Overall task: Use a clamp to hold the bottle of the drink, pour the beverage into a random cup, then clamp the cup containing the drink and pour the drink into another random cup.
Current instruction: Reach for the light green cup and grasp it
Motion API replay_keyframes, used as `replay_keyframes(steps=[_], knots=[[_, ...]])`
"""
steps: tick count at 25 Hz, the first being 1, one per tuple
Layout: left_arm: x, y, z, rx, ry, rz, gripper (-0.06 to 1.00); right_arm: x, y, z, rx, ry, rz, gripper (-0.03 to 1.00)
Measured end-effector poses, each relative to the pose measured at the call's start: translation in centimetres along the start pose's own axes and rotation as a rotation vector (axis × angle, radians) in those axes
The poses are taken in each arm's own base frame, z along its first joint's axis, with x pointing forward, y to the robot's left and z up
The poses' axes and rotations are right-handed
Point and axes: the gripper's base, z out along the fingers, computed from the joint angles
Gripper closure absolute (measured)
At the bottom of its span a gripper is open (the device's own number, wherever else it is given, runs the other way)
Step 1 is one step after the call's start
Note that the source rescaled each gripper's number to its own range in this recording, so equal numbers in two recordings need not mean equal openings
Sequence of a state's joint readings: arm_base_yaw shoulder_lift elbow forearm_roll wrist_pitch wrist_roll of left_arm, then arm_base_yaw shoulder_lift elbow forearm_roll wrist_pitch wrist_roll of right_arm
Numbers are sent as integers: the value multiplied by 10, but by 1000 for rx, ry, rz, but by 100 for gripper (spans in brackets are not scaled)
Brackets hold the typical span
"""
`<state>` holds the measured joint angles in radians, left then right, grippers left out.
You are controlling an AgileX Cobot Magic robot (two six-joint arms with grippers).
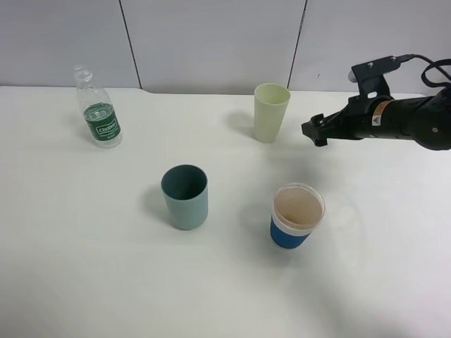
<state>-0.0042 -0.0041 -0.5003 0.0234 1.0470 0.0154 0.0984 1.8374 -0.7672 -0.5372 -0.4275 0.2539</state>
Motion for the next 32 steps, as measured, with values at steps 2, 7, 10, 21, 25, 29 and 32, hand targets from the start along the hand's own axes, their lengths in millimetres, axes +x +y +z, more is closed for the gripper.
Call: replay_keyframes(steps=[2,7,10,21,25,29,32], knots=[[0,0,0,0,0,0,-6,4,3,6,-29,-10,-13,-1],[0,0,0,0,0,0,-6,11,8,17,-80,-64,-11,-1],[0,0,0,0,0,0,-6,13,10,21,-99,-102,-32,-1],[0,0,0,1,0,0,-6,25,16,40,-133,-306,-60,-1],[0,0,0,1,0,0,-6,29,16,47,-143,-352,-41,-1],[0,0,0,1,0,0,-6,26,13,60,-140,-367,-48,-1],[0,0,0,1,0,0,-6,20,12,67,-149,-386,-67,-1]])
